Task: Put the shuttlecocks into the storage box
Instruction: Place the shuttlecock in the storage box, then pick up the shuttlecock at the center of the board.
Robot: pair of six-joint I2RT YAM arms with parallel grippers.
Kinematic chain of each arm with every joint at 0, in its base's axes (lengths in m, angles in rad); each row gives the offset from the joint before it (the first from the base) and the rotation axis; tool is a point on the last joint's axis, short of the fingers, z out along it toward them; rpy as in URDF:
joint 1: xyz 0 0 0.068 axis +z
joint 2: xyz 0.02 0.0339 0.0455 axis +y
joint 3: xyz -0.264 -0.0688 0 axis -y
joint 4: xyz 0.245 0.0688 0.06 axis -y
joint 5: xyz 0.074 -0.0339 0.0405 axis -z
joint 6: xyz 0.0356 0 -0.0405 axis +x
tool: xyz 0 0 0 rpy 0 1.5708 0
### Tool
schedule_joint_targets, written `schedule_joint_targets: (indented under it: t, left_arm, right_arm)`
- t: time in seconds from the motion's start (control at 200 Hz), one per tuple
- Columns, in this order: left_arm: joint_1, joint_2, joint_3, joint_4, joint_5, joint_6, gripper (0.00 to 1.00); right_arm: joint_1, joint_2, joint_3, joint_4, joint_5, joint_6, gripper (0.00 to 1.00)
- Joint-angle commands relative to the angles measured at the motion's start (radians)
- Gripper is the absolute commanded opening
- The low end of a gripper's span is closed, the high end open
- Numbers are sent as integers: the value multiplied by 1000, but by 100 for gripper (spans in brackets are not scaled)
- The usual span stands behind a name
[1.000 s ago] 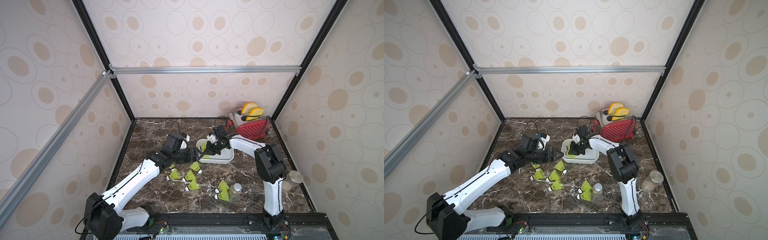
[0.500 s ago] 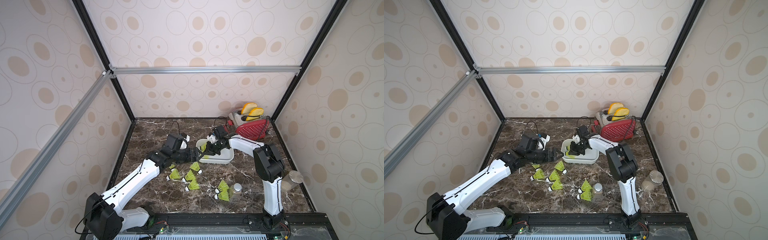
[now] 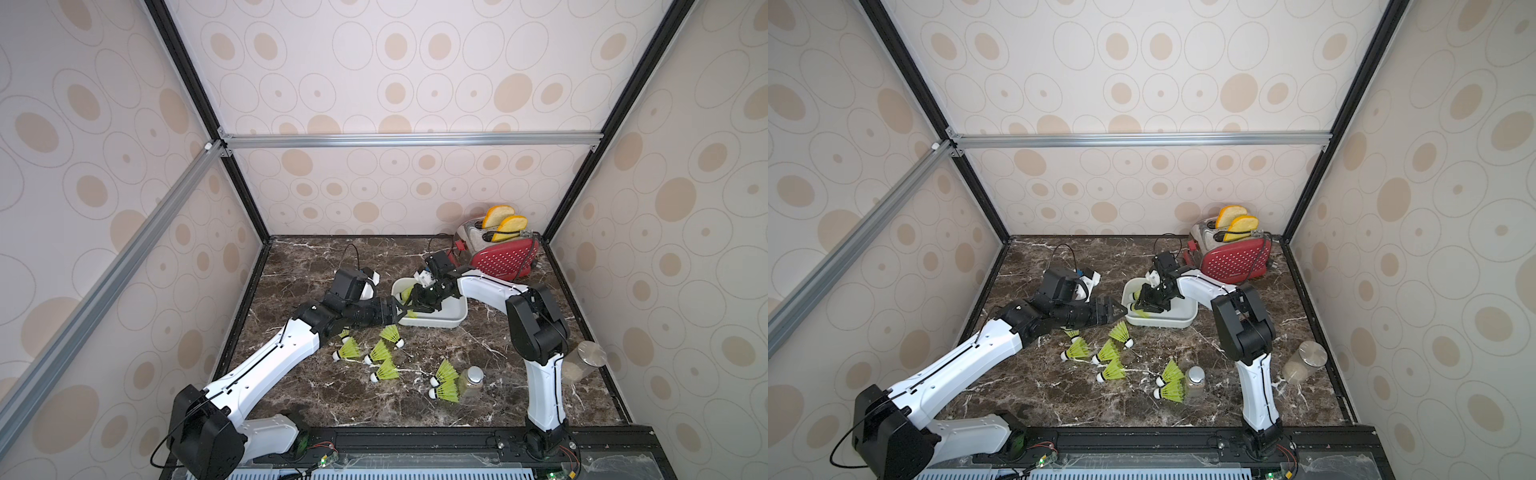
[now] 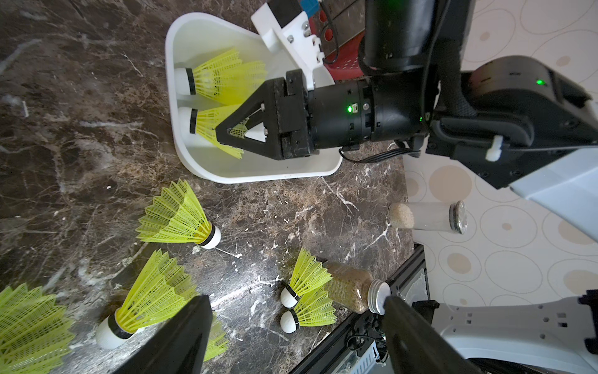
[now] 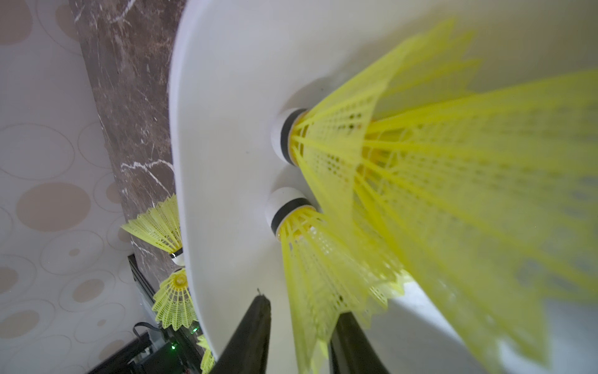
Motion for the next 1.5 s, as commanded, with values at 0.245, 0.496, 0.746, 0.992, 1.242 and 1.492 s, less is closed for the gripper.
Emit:
schedule_joint_targets:
  t: [0.245, 0.496, 0.746, 0.992, 1.242, 1.492]
  left_arm:
    - [8, -25, -1, 9, 12, -2, 86]
    - [8, -38, 0, -4, 11, 7, 86]
    - [8, -50, 17, -48, 15, 32, 86]
    - [6, -70, 25, -111, 46, 66, 86]
    - [-5, -131, -30, -169, 109, 122, 87]
    - [-64, -133, -111, -161, 192, 145, 87]
  right_arm:
    - [-7, -99, 17, -91, 60, -6, 47]
    - [-13, -182, -10, -115, 90, 5, 51]
    - [-20, -294, -29, -194, 130, -25, 54]
    - [-23, -459, -126, -316, 147, -93, 51]
    - [-22, -610, -298, -462, 93, -179, 47]
    - [-9, -684, -498, -449, 27, -200, 44]
